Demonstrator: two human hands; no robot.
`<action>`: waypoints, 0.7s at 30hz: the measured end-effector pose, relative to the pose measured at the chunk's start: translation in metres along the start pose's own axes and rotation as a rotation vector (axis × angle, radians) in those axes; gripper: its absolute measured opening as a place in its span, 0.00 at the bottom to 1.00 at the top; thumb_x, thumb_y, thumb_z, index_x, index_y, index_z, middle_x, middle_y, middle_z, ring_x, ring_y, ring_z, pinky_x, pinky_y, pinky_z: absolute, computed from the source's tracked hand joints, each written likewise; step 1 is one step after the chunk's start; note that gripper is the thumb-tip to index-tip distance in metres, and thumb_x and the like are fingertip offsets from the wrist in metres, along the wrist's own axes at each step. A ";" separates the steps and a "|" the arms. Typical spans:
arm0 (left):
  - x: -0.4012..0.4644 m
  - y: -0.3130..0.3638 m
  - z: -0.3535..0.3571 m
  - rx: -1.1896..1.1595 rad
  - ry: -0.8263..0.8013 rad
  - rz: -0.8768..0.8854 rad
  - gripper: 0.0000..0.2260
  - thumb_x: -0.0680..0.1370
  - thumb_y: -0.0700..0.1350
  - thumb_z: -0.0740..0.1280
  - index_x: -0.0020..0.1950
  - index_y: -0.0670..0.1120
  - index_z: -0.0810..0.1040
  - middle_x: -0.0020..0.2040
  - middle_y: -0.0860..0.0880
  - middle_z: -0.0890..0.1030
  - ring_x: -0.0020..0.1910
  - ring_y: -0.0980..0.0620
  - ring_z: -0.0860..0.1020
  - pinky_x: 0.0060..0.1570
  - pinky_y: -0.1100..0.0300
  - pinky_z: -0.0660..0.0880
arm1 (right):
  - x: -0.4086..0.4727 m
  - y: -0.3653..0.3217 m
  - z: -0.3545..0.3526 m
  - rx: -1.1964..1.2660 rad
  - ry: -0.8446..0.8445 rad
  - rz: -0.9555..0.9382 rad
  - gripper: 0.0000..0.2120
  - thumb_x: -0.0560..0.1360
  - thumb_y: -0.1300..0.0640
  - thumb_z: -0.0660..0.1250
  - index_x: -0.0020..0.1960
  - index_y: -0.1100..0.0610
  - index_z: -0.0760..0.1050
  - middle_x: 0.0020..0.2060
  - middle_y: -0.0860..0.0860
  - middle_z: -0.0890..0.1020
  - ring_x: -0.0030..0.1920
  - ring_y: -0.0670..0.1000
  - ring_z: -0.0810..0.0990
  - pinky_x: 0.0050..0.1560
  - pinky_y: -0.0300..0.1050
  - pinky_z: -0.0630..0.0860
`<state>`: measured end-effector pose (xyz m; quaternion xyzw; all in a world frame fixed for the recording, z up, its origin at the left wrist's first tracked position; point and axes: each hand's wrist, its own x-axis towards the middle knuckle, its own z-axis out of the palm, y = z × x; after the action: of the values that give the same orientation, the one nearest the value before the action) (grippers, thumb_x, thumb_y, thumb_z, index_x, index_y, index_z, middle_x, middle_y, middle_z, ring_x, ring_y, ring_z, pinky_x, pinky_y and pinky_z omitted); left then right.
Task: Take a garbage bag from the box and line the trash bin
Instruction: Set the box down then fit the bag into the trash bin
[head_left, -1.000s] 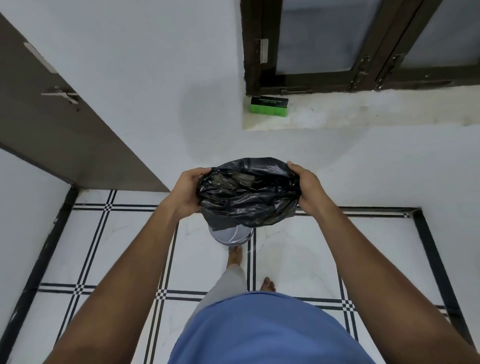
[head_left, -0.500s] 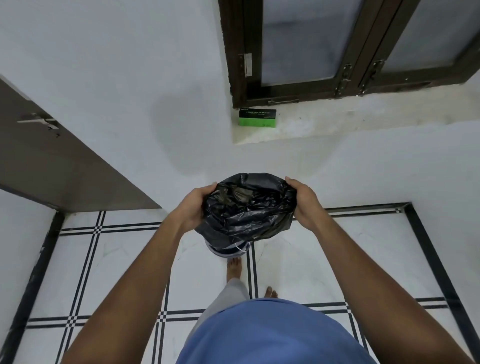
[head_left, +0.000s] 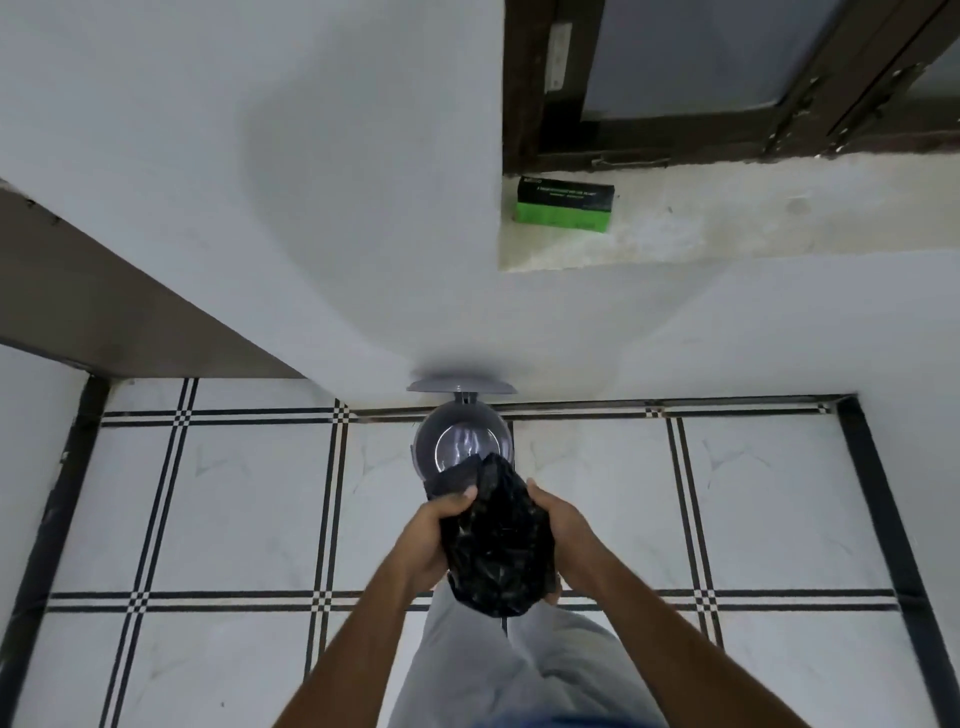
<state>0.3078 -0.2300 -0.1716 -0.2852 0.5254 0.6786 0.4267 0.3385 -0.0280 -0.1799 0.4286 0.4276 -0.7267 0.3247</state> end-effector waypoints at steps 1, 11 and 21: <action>0.001 -0.005 0.001 0.000 0.008 -0.007 0.24 0.79 0.48 0.73 0.72 0.37 0.84 0.71 0.33 0.83 0.68 0.37 0.84 0.66 0.48 0.80 | 0.006 0.008 0.001 0.024 -0.004 0.024 0.24 0.85 0.42 0.67 0.64 0.61 0.88 0.60 0.63 0.89 0.58 0.61 0.90 0.65 0.60 0.84; 0.116 -0.026 -0.040 -0.250 0.123 -0.016 0.16 0.78 0.42 0.67 0.61 0.35 0.83 0.56 0.38 0.87 0.55 0.40 0.86 0.54 0.48 0.80 | 0.155 0.029 0.003 0.195 0.144 0.049 0.28 0.87 0.38 0.60 0.69 0.60 0.84 0.63 0.62 0.88 0.66 0.64 0.86 0.75 0.66 0.76; 0.268 -0.012 -0.090 -0.406 0.161 0.086 0.23 0.83 0.35 0.57 0.42 0.43 0.92 0.45 0.44 0.90 0.45 0.48 0.89 0.45 0.57 0.86 | 0.325 0.007 0.023 0.080 0.114 -0.079 0.24 0.90 0.42 0.57 0.73 0.56 0.81 0.63 0.56 0.89 0.66 0.56 0.87 0.66 0.55 0.83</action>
<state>0.1863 -0.2404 -0.4270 -0.3957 0.4220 0.7632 0.2878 0.1994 -0.0858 -0.4690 0.4647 0.4329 -0.7297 0.2533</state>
